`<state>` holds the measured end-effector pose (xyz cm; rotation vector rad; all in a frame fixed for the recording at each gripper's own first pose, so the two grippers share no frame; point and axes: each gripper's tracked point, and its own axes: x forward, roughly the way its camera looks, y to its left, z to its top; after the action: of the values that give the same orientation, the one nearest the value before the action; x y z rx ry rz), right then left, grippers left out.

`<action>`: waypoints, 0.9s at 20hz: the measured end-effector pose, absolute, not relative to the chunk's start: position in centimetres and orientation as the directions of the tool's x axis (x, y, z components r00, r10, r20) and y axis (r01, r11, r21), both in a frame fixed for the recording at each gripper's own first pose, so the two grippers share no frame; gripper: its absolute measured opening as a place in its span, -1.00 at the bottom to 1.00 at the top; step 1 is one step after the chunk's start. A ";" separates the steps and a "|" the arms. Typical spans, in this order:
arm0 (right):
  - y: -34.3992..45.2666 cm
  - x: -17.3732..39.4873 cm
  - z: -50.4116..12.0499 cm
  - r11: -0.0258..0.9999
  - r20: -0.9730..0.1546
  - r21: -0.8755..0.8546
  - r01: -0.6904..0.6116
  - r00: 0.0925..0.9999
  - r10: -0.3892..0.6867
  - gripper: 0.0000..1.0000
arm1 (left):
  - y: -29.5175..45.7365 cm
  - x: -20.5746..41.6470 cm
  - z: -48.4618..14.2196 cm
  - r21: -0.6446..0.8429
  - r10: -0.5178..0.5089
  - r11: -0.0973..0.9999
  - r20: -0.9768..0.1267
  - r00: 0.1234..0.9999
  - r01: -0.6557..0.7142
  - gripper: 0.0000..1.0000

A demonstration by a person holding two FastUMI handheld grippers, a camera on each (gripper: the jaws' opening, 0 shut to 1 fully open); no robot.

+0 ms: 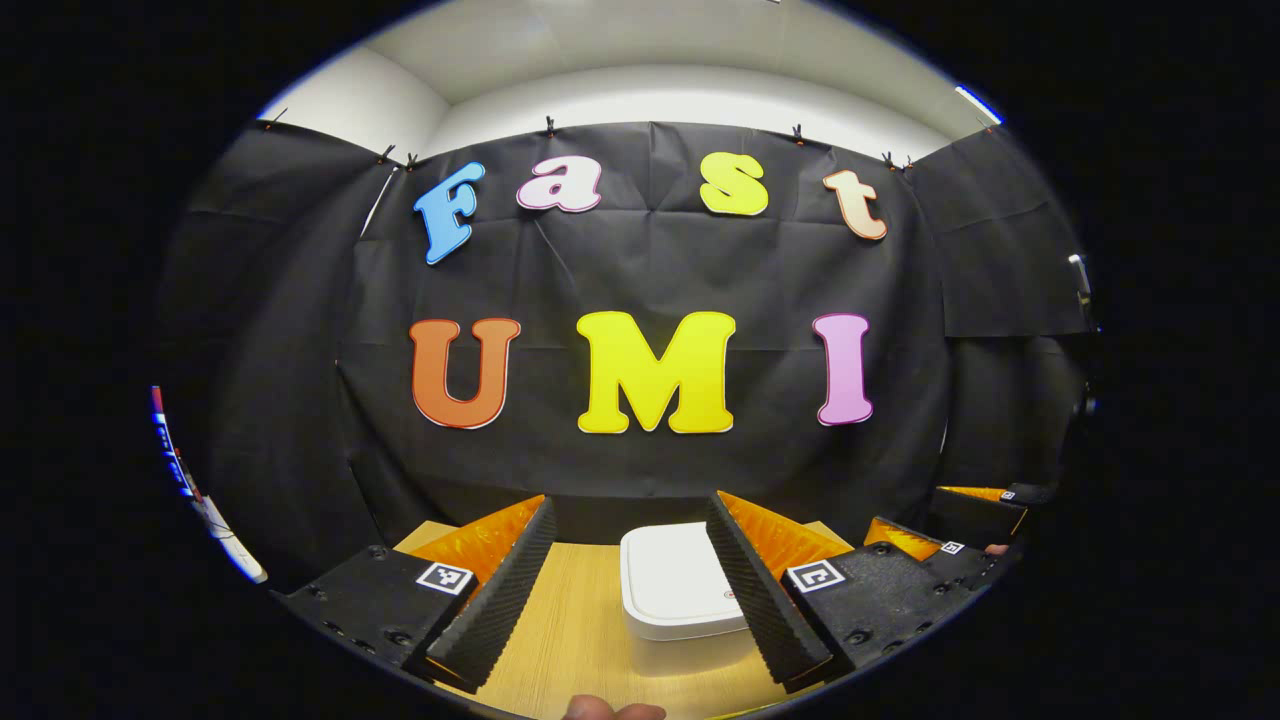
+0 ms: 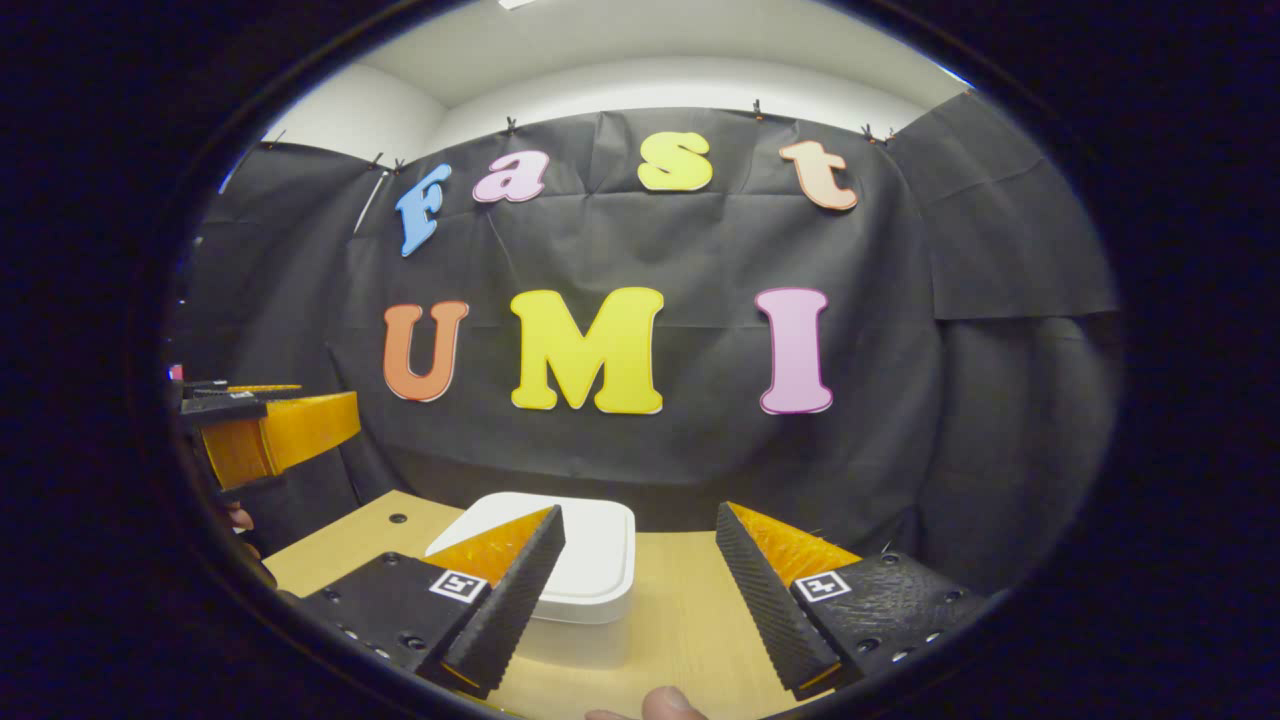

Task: Press the lid of the desktop garbage bin to open it, pick up the crumpled paper on the desktop and throw it into the bin, then pick up the pop can on the desktop and drop it into the bin, and finally close the garbage bin lid.

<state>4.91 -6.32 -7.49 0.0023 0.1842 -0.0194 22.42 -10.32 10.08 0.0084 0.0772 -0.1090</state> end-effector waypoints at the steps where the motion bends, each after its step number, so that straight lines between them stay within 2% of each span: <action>1: -6.0 4.9 -7.5 1.000 -0.180 -0.005 0.014 0.984 -0.015 0.91 | -10.1 22.2 10.1 0.008 -0.102 0.995 -0.074 0.992 0.102 0.96; 6: -4.5 5.3 -6.6 1.000 -0.156 -0.007 -0.011 0.988 0.009 0.91 | -9.8 22.3 10.1 -0.008 -0.096 0.995 -0.068 0.993 0.096 0.95; 18: -3.7 5.2 -7.8 0.999 -0.194 -0.011 -0.038 0.980 0.035 0.91 | -8.9 22.0 10.3 0.001 -0.069 0.998 -0.075 0.995 0.069 0.95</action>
<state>5.20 -3.67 -7.76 -0.0148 0.1951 0.0366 22.03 -8.88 10.30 0.0032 0.0746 -0.0689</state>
